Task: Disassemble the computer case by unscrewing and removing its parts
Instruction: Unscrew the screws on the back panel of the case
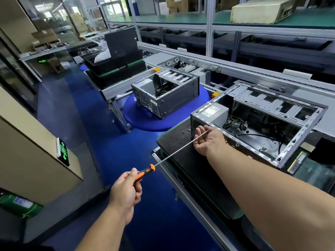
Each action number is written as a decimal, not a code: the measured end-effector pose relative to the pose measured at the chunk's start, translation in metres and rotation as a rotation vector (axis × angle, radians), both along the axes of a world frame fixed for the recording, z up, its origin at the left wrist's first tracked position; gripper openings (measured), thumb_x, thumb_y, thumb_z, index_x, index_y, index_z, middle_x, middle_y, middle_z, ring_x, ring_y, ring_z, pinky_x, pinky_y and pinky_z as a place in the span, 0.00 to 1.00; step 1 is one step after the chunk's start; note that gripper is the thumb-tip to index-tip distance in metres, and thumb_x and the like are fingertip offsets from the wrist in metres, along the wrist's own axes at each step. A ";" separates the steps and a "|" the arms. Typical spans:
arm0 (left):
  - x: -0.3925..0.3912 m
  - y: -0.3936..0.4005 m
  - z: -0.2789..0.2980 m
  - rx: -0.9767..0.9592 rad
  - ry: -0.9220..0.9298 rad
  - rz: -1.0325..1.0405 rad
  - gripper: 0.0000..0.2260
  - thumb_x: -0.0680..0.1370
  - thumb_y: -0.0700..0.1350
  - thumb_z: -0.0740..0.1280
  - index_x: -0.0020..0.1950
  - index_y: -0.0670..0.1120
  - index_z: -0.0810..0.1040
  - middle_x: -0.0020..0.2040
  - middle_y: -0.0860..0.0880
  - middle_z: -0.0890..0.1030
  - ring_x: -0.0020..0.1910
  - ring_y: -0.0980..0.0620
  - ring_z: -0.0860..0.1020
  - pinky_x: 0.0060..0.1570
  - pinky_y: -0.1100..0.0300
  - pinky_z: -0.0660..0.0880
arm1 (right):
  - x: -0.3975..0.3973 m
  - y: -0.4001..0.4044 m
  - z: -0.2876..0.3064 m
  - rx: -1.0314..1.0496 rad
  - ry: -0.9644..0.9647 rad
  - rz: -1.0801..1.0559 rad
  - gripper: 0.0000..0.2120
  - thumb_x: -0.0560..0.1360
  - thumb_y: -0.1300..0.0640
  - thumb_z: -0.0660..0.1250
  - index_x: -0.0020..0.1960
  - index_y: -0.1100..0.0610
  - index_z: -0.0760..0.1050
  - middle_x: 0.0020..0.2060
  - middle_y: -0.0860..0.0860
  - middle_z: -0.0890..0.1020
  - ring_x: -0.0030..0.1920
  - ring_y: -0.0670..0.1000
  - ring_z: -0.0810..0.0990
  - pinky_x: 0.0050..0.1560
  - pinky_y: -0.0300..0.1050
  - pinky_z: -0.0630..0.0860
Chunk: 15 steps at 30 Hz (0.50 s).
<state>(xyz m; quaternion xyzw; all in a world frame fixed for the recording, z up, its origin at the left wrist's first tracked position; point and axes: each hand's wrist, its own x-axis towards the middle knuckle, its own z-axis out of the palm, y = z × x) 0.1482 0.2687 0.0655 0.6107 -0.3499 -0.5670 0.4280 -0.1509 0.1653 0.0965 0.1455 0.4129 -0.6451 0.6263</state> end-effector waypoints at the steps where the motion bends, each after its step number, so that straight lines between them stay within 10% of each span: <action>1: 0.004 0.001 -0.001 0.008 0.013 0.012 0.13 0.86 0.53 0.64 0.55 0.44 0.80 0.31 0.48 0.72 0.26 0.54 0.67 0.24 0.61 0.61 | 0.000 0.000 -0.002 0.000 0.023 -0.005 0.06 0.79 0.56 0.65 0.45 0.53 0.79 0.31 0.44 0.84 0.34 0.44 0.83 0.41 0.39 0.73; 15: 0.025 0.018 -0.007 0.041 0.301 -0.017 0.14 0.86 0.50 0.63 0.45 0.43 0.77 0.32 0.44 0.69 0.26 0.50 0.62 0.24 0.58 0.58 | -0.007 0.059 -0.040 0.005 0.301 0.059 0.07 0.67 0.62 0.56 0.33 0.60 0.72 0.35 0.57 0.83 0.25 0.49 0.72 0.24 0.36 0.66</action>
